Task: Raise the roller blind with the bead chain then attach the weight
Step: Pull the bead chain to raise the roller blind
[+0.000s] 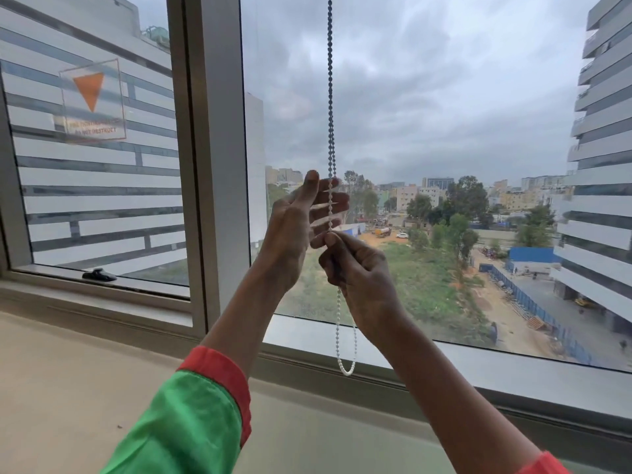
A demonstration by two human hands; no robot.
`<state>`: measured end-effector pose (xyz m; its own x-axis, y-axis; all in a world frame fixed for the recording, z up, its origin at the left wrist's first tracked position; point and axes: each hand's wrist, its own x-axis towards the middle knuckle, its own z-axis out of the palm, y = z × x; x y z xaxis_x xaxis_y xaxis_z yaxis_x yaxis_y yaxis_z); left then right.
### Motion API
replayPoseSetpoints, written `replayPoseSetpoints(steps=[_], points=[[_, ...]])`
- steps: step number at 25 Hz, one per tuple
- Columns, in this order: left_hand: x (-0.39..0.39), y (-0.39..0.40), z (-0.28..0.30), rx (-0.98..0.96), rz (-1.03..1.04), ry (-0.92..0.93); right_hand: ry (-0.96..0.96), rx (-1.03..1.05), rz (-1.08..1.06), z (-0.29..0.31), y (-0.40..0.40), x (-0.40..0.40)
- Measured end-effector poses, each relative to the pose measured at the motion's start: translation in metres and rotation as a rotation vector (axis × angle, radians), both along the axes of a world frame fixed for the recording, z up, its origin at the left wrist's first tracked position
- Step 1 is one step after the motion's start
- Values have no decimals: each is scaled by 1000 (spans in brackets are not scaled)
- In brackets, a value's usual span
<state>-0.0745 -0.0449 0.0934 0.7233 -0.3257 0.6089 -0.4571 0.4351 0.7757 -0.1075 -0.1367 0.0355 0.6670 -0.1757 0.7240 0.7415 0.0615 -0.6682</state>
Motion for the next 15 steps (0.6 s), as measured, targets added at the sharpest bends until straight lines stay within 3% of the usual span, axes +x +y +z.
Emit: replayPoseSetpoints(steps=[6, 10, 15], points=[[-11, -7, 43, -87, -46, -48, 77, -39, -22, -40, -1, 4], [-8, -13, 35, -137, 58, -49, 79, -77, 8, -46, -4, 8], [-9, -12, 13, -157, 40, -52, 201, -79, 66, -49, -15, 10]])
